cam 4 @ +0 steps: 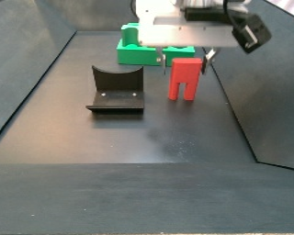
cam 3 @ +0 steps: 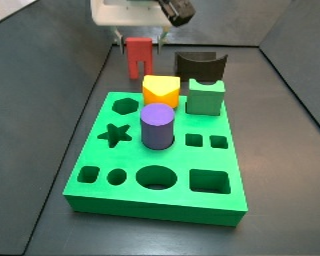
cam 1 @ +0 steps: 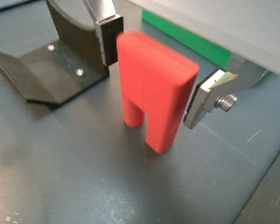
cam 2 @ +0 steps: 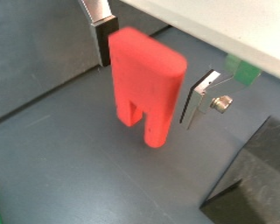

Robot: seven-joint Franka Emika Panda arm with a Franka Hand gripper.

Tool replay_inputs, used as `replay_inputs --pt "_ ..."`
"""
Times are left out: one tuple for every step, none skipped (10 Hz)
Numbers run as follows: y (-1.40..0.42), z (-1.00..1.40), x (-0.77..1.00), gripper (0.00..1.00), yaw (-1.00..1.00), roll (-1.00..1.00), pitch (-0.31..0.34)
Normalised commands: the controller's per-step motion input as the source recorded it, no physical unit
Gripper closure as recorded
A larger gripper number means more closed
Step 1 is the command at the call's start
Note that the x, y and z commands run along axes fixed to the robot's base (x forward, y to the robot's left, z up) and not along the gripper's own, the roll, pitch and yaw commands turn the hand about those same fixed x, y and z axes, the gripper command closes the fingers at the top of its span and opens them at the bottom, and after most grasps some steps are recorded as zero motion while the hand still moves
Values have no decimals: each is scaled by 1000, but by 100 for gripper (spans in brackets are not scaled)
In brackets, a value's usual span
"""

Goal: Pick up the square-circle object. Move up. Place the square-circle object on the fixture. Regrasp the square-circle object. Rotate the square-circle object. Move to above the board. Insert the square-circle object.
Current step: Rotate the square-circle object.

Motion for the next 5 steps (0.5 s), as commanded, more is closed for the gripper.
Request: replay_inputs --pt "-1 1000 -33 0 -34 41 9" --pt "1 898 -28 0 -30 36 26" --pt "3 681 -18 0 -24 30 44" --pt "2 563 -17 0 -23 27 48" --pt "3 264 -14 0 -18 21 57"
